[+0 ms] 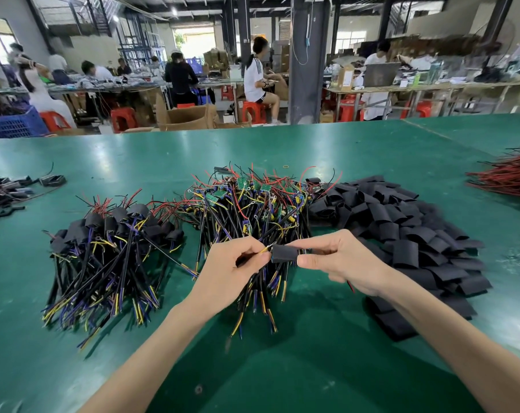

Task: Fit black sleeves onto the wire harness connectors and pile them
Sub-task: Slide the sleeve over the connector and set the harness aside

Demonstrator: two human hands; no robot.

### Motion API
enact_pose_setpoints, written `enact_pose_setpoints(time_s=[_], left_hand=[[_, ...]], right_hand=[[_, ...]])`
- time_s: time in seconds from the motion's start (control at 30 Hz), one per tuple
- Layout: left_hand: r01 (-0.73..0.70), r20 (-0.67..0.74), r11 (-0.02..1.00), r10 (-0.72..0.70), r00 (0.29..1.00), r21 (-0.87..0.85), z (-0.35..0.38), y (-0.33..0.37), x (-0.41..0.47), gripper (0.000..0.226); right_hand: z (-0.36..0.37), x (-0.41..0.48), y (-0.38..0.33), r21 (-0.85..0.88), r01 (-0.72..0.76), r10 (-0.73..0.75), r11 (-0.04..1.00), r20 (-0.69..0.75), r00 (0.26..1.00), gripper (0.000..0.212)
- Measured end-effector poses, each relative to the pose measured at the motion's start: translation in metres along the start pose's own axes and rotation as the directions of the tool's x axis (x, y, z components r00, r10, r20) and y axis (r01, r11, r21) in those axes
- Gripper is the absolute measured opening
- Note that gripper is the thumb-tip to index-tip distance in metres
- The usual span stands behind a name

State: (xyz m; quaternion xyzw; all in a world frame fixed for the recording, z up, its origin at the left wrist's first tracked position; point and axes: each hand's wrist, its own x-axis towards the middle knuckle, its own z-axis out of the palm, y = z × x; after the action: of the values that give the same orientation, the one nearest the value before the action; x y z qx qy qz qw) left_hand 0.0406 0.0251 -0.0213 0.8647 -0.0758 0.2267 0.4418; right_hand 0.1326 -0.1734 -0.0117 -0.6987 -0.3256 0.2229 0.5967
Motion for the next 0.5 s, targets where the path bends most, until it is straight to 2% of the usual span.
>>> enact_pose_setpoints(time_s=[0.17,0.23,0.33,0.4,0.5], left_hand=[[0.000,0.054,1.000,0.000,0.999,-0.016,0.001,-0.003,-0.001,0.024],[-0.010,0.089,1.000,0.009,0.996,0.005,0.000,-0.005,-0.001,0.022],[-0.030,0.084,0.998,0.026,0.996,0.054,-0.002,-0.008,0.000,0.020],[-0.043,0.064,0.994,0.037,0.997,0.105,-0.002,-0.010,0.001,0.018],[-0.056,0.079,0.984,0.043,0.996,0.167,0.000,-0.013,0.001,0.016]], right_hand=[[0.002,0.000,0.004,-0.045,-0.037,0.038,0.998,0.032,0.999,0.033],[0.003,0.000,0.003,-0.127,-0.027,0.031,0.991,0.027,0.999,0.024],[0.002,0.001,0.001,-0.317,0.026,-0.051,0.948,-0.069,0.996,0.009],[0.003,0.002,0.002,-0.406,0.054,-0.110,0.912,-0.115,0.987,0.013],[0.008,0.000,0.002,-0.502,0.105,-0.175,0.858,-0.095,0.980,0.013]])
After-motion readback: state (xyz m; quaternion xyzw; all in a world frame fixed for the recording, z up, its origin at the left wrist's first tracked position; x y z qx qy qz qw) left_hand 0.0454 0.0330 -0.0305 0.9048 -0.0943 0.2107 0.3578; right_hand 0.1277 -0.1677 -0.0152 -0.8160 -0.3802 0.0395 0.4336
